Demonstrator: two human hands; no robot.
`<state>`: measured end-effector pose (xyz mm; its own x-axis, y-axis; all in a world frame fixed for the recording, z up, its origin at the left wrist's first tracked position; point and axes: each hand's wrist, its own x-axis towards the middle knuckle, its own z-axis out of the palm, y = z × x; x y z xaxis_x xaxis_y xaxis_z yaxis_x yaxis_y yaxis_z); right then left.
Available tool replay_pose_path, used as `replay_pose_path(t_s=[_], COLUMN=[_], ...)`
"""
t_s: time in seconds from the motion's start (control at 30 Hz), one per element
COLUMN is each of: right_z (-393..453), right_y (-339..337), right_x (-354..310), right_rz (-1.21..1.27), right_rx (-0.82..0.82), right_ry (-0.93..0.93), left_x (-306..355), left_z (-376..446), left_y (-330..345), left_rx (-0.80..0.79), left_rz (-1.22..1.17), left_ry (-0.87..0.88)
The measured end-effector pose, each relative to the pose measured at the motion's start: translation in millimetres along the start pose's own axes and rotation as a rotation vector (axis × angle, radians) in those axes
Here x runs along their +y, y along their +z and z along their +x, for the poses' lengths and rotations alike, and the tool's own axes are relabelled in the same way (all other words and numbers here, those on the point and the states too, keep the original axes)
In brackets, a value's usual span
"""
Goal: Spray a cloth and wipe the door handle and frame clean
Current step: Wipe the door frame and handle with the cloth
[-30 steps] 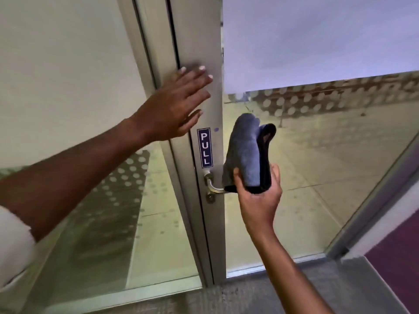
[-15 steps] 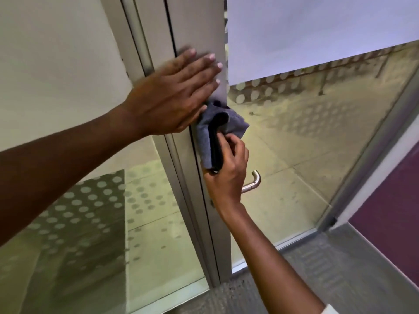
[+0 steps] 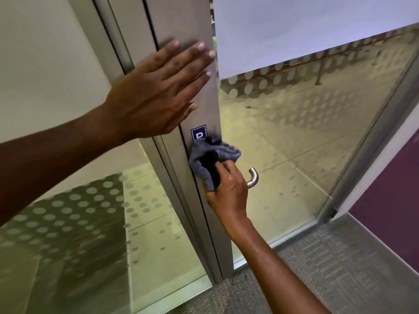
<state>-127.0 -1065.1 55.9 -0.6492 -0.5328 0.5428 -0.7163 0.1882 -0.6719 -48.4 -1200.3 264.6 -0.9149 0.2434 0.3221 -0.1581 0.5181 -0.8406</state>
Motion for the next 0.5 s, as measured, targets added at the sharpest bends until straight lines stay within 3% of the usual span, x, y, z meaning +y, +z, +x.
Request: replay_pose_path(t_s=[0.2,0.5], right_z=[4.1,57.7], right_y=[-5.9,-32.4], right_x=[5.6,-22.1], right_rz=[0.051,0.074], right_rx=[-0.063,0.079], right_ry=[-0.044,-0.196], left_x=[2.0,2.0], left_z=[0.5,0.4], left_y=[-3.1,0.2], left_rx=[0.003,-0.002], left_rz=[0.040,0.006], left_ry=[-0.012,-0.016])
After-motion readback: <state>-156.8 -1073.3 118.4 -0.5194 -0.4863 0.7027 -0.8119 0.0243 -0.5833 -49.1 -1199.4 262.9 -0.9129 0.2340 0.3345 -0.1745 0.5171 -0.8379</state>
